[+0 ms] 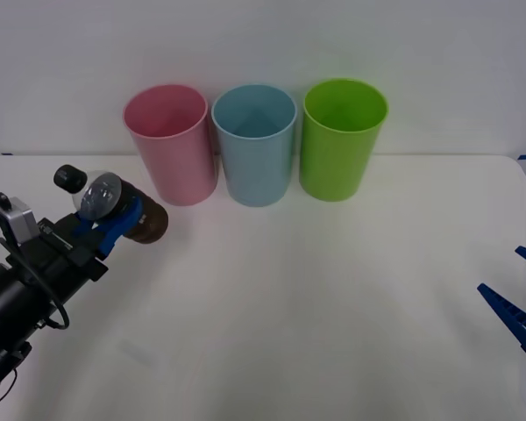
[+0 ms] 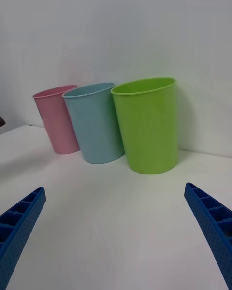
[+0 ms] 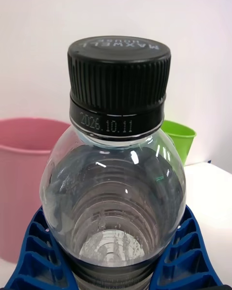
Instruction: Grasp the object on the table and drop it into the matching bin: aluminum can to the light blue bin, PET bottle to the pink bin.
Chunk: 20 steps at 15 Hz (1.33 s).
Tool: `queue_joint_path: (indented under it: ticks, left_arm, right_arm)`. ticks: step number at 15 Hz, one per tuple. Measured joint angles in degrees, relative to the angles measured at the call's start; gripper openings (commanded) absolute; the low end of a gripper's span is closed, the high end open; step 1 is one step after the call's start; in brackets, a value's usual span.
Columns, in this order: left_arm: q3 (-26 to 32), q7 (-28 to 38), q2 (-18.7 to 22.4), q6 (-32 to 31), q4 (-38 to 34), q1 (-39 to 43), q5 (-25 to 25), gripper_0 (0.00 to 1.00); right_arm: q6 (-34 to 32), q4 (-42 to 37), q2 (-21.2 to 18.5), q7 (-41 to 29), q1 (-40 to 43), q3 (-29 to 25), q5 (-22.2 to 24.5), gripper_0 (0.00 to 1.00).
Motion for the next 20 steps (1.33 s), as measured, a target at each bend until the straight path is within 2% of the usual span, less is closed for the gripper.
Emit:
queue_joint_path:
  ticks: [3,9,14,20]
  left_arm:
    - [0.78,2.71,3.28,0.65,-0.39,-2.95,2.21,0.00]
    - [1.04,14.02,9.17,3.67,-0.80,-10.44,2.99,0.00]
    - [-0.26,15.87,9.87,7.67,2.19,-17.20,-1.10,0.00]
    - [-1.30,14.95,9.94,7.73,14.93,-30.68,-7.78,0.00]
  right_arm:
    - [0.00,0.00,0.00,0.00,0.00,0.00,0.00,1.00]
    - [0.00,0.00,0.00,0.00,0.00,0.00,0.00,1.00]
    - [0.00,0.00,0.00,0.00,0.00,0.00,0.00,1.00]
    - [0.00,0.00,0.00,0.00,0.00,0.00,0.00,1.00]
